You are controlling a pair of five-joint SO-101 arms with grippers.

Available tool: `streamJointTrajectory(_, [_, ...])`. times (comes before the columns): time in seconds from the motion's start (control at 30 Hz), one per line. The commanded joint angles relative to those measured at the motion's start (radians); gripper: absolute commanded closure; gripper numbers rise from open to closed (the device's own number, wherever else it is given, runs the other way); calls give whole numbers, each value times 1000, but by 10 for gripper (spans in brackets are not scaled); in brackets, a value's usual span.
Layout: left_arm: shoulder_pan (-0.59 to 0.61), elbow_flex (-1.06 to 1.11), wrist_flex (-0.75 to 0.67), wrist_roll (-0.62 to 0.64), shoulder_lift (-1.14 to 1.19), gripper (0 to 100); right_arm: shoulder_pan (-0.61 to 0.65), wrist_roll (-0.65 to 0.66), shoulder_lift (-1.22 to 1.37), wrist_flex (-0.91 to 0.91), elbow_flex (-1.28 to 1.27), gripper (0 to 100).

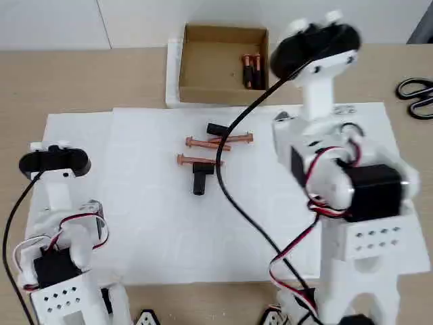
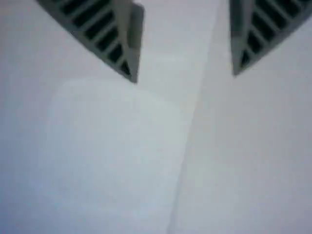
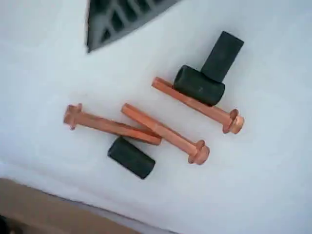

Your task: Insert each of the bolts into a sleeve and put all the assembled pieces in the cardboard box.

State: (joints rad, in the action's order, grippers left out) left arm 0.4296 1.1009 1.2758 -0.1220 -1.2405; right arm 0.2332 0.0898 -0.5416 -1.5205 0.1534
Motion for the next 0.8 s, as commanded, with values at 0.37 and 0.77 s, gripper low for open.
streamJointTrajectory(0.37, [-3, -4, 0, -2, -5, 880, 220, -137, -111, 397, -651, 812])
streamJointTrajectory(0.77, [-3, -2, 0, -2, -5, 881, 213, -397, 255, 769, -732, 809])
